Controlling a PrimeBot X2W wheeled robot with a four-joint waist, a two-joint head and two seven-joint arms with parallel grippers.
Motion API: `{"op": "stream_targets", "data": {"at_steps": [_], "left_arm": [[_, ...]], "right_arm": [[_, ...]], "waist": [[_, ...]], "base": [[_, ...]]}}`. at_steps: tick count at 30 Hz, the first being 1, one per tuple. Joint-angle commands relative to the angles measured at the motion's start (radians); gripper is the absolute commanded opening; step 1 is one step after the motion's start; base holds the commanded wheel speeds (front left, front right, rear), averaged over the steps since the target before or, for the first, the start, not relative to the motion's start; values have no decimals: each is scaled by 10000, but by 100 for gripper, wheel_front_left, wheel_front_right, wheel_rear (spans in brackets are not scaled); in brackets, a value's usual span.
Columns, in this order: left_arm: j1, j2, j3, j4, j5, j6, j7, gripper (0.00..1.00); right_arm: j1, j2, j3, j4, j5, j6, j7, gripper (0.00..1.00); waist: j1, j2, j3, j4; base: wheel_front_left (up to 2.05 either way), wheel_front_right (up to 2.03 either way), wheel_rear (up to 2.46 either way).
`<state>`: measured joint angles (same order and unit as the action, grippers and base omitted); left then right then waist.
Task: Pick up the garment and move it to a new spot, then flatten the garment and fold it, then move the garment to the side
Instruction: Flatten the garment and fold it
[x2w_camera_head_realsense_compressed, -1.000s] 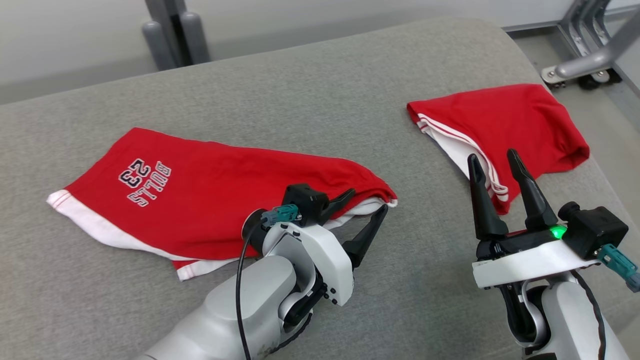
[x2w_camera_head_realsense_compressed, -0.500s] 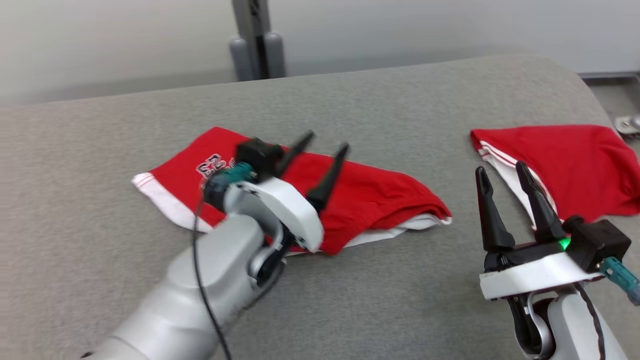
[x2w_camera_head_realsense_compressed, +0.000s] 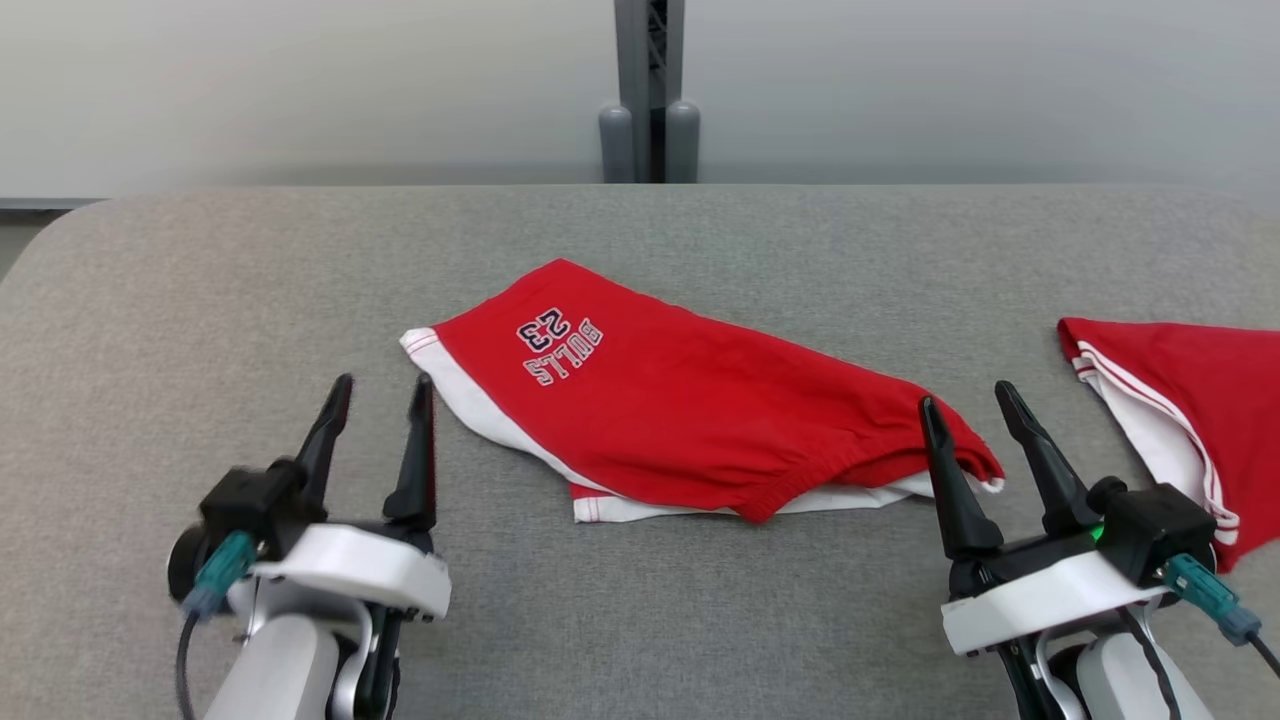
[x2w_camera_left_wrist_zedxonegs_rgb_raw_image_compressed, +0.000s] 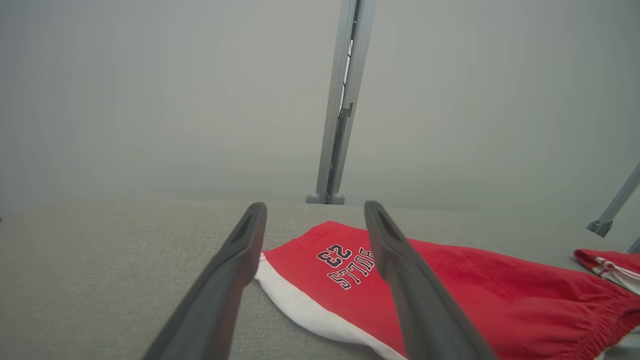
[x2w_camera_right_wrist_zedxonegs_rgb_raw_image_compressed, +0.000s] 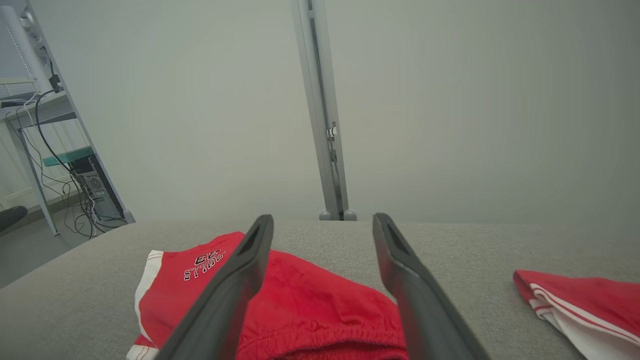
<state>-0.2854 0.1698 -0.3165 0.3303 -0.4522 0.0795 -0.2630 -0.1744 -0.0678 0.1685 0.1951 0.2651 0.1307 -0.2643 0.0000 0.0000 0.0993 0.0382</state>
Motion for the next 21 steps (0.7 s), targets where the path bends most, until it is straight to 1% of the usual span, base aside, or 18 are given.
{"op": "stream_targets", "data": {"at_steps": [1, 3, 5, 7, 10, 15, 17, 18, 19, 21], "left_arm": [[386, -223, 590, -269, 302, -131, -4, 100], [848, -507, 1295, -480, 682, -362, -3, 100], [1120, -751, 1790, -564, 1016, -670, -3, 100], [1228, -913, 2128, -570, 1341, -956, -3, 100], [1214, -1072, 2478, -490, 1677, -1248, -3, 100], [1007, -1161, 2767, -413, 1958, -1505, -4, 100], [961, -1174, 2723, -365, 1812, -1573, -4, 100], [961, -1174, 2723, -365, 1812, -1573, -4, 100], [905, -1166, 2628, -315, 1725, -1584, -4, 100], [873, -1165, 2512, -259, 1656, -1572, -4, 100]], "right_arm": [[108, -131, 14, 6, 65, 3, -8, 100], [220, -224, 160, 57, -14, 3, -6, 100], [243, -269, 258, 87, 35, 3, -6, 100], [340, -396, 564, 133, 111, 3, -7, 100], [487, -707, 1254, 273, 305, 3, -6, 100], [546, -1208, 2536, 767, 924, 3, -6, 100], [376, -1358, 3079, 1060, 1325, 3, -7, 100], [376, -1358, 3079, 1060, 1325, 3, -7, 100], [159, -1496, 3493, 1384, 1548, 3, -7, 100], [-51, -1505, 3748, 1726, 1737, 3, -7, 100]], "waist": [[0, 0, -16, 134], [0, 0, -10, 240], [0, 0, 1, 322], [0, 0, 12, 383], [0, 0, 41, 455], [0, 0, 155, 539], [0, 0, 234, 573], [0, 0, 234, 573], [0, 0, 315, 643], [0, 0, 395, 756]], "base": [[0, 0, 0], [0, 0, 0], [0, 0, 0], [0, 0, 0], [0, 0, 0], [0, 0, 0], [0, 0, 0], [0, 0, 0], [0, 0, 0], [0, 0, 0]]}}
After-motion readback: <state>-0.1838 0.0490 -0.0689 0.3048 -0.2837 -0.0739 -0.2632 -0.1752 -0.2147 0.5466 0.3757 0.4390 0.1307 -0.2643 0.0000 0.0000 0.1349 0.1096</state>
